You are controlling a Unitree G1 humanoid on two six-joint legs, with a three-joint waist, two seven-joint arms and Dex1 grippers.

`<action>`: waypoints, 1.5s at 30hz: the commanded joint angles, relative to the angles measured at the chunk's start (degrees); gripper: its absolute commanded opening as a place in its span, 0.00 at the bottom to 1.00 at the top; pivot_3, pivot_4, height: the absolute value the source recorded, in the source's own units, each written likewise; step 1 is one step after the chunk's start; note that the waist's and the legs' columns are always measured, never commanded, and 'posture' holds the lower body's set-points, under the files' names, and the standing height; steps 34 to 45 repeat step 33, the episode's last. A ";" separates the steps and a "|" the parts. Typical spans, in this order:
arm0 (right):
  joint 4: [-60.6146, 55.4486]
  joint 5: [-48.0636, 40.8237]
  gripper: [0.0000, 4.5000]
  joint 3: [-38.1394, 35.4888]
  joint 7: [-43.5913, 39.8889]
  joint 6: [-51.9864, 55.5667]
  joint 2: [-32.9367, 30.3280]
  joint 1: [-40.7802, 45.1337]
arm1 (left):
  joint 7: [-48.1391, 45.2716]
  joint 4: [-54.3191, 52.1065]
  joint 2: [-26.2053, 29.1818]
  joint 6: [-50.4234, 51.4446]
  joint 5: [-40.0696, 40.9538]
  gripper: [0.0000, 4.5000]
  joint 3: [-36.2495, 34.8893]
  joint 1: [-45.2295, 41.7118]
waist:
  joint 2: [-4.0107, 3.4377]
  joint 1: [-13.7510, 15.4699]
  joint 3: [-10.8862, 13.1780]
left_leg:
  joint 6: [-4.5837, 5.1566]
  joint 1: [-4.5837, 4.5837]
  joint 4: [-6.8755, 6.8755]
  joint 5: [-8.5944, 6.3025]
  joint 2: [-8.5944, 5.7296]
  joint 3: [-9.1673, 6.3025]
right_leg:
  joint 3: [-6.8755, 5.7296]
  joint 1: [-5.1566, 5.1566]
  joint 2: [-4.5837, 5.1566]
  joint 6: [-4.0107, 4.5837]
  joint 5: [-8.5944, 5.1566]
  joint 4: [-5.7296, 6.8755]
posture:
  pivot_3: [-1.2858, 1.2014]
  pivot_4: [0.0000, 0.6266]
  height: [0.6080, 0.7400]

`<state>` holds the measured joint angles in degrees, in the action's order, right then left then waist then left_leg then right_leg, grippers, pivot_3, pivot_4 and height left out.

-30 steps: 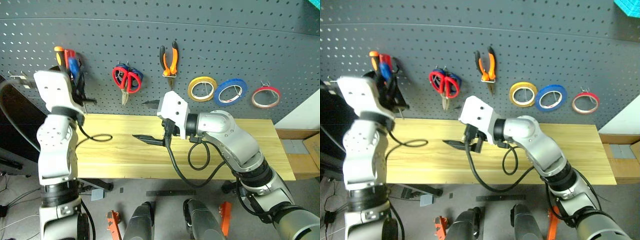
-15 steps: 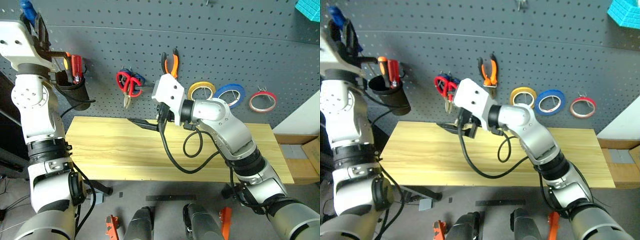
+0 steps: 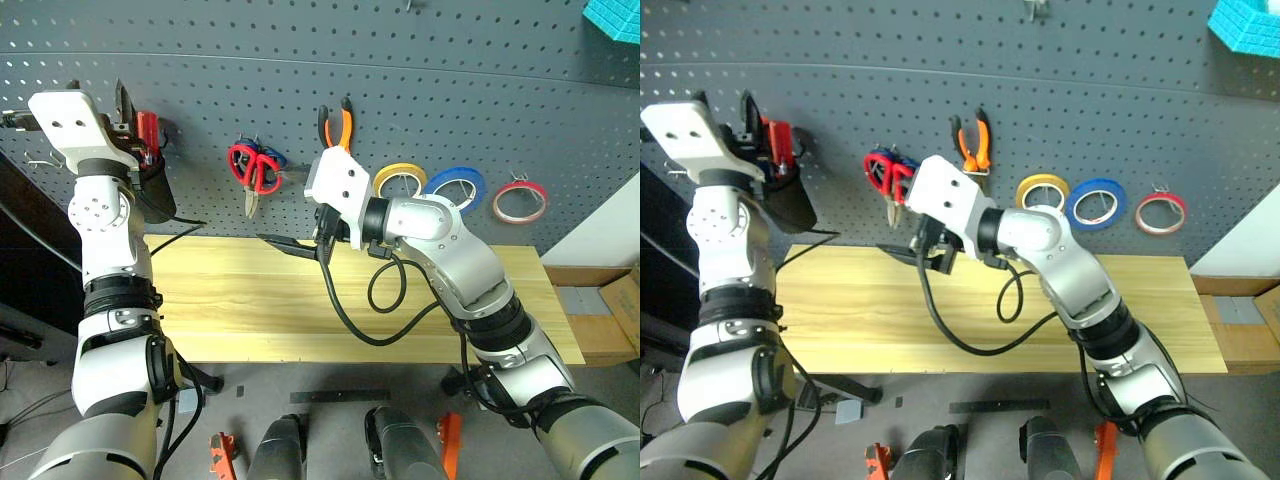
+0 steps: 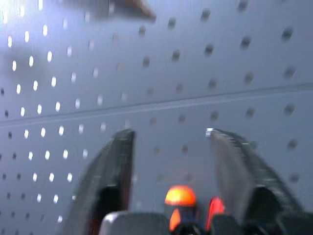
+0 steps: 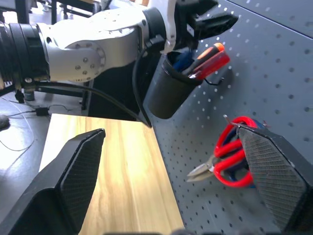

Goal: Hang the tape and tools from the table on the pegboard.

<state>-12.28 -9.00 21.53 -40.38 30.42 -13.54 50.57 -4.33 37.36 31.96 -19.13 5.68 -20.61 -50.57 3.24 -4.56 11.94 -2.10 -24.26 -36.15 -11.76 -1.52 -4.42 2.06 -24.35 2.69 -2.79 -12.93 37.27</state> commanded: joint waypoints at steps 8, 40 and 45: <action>-9.49 -7.83 1.00 -13.21 1.82 8.57 -3.71 -3.93 | -7.19 -37.55 -2.11 25.73 9.56 0.88 6.70 12.15 | -0.16 -0.44 -1.26 | 0.00 0.00 -0.01 0.00 -0.01 -0.07 | 0.09 -0.01 0.01 0.00 0.00 0.07 | 0.48 0.14 1.00; 13.11 5.08 1.00 -21.82 18.66 -26.58 -5.68 -41.90 | -8.97 -46.67 -9.59 35.53 6.26 0.88 14.25 46.43 | -1.27 -0.28 -5.77 | 0.00 2.73 0.06 -0.04 0.23 0.50 | 0.48 2.62 -0.64 0.28 -0.44 -0.36 | 0.49 0.02 1.00; 13.11 5.08 1.00 -21.82 18.66 -26.58 -5.68 -41.90 | -8.97 -46.67 -9.59 35.53 6.26 0.88 14.25 46.43 | -1.27 -0.28 -5.77 | 0.00 2.73 0.06 -0.04 0.23 0.50 | 0.48 2.62 -0.64 0.28 -0.44 -0.36 | 0.49 0.02 1.00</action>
